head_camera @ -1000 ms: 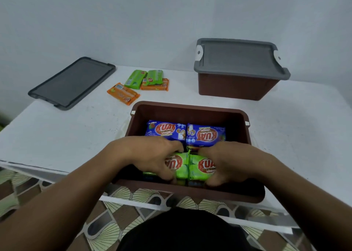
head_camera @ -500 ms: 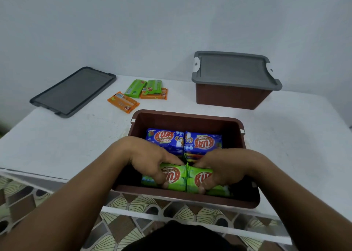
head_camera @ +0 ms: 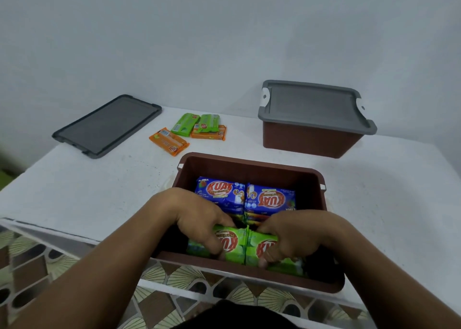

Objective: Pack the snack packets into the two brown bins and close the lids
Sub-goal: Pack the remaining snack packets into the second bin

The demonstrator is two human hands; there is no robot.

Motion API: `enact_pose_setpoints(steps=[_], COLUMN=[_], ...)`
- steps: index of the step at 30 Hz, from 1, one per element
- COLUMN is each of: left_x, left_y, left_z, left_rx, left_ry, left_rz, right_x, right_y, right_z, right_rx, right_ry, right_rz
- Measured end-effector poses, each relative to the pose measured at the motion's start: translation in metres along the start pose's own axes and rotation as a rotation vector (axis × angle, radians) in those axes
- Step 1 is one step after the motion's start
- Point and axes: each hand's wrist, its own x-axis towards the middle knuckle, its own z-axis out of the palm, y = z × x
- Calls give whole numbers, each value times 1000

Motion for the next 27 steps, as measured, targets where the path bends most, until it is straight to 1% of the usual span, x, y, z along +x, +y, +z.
enact_pose_setpoints(steps=[3,5,7,8,10,12,14,17,21,24,27], left_x=[0,1,0,-2,-8,-15,-22,-30,-42,-50,-54], left_y=[0,-1,-3,-4,-5,-7,-11,-20,-39,-58,-79], left_z=[5,7,9,8,7,3,-2,-15,-35,-51,-71], left_rx=[13,35,29,-11,-110,-136,-186,-255,-287,-294,-269], left_ry=[53,114,212,274,414,593,753,922,1022,1119,1140], left_rz=[2,17,59,90,168,242,313,359,357,308,255], right_x=[-1,-4,-5,-6,-7,-9,-8,-1,21,42,64], right_y=[1,1,-1,-1,-5,-11,-19,-32,-44,-47,-49], right_z=[1,0,-2,-3,-9,-20,-33,-52,-79,-101,-124], right_rx=[70,54,-3,-10,54,151,239,353,384,403,396], right_ry=[11,28,57,75,130,247,425,630,759,823,858], right_rz=[0,-31,-62,-74,-96,-143,-211,-258,-293,-284,-241])
